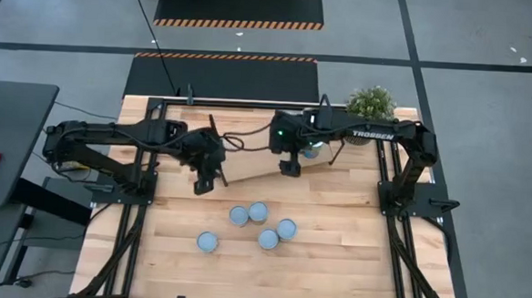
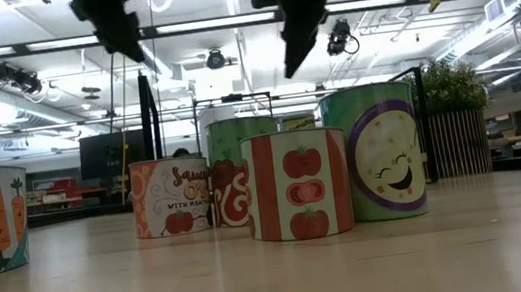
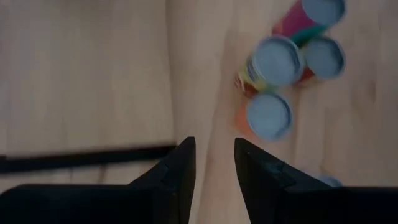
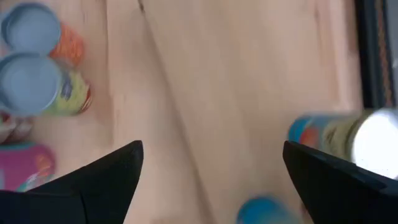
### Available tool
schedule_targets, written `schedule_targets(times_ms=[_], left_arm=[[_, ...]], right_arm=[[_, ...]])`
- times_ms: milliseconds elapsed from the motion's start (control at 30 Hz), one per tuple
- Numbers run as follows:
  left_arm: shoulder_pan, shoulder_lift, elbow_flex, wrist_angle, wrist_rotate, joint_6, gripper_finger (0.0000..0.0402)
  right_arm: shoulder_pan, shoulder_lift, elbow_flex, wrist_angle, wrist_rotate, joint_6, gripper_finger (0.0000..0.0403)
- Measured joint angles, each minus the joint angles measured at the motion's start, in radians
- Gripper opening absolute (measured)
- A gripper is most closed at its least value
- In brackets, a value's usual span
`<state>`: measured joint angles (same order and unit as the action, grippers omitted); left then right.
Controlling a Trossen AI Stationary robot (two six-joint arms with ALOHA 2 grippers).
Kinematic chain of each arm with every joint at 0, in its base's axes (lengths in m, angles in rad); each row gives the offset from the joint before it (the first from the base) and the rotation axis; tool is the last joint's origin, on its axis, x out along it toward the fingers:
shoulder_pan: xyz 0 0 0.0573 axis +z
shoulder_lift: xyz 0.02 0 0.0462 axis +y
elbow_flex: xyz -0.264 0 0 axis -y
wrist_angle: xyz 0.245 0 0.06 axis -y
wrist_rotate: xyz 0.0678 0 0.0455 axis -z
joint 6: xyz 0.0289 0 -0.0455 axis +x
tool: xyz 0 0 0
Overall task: Pick and place cans onto a shelf
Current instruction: Put the small canned tomatoes on the shelf
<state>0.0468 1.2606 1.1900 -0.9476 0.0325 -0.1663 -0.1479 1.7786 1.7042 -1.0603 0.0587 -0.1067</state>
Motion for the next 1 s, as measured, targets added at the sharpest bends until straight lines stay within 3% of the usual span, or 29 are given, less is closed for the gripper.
schedule_targets(times_ms=[233, 433, 700, 1000], left_arm=[[-0.196, -0.007, -0.001, -0.06, -0.01, -0.128, 0.0117], [-0.348, 0.002, -0.001, -0.047, -0.168, -0.28, 0.0117], [-0.471, 0.001, -0.001, -0.006, -0.331, -0.502, 0.0117], [-0.549, 0.0, -0.001, 0.047, -0.313, -0.868, 0.0117]], right_arm=[[0.08, -0.017, 0.0, -0.091, 0.002, 0.122, 0.0394], [0.172, -0.018, -0.002, -0.09, 0.001, 0.169, 0.0389], [0.34, -0.018, -0.009, -0.101, 0.001, 0.285, 0.0373], [0.566, -0.018, -0.01, 0.01, 0.119, 0.354, 0.0368]])
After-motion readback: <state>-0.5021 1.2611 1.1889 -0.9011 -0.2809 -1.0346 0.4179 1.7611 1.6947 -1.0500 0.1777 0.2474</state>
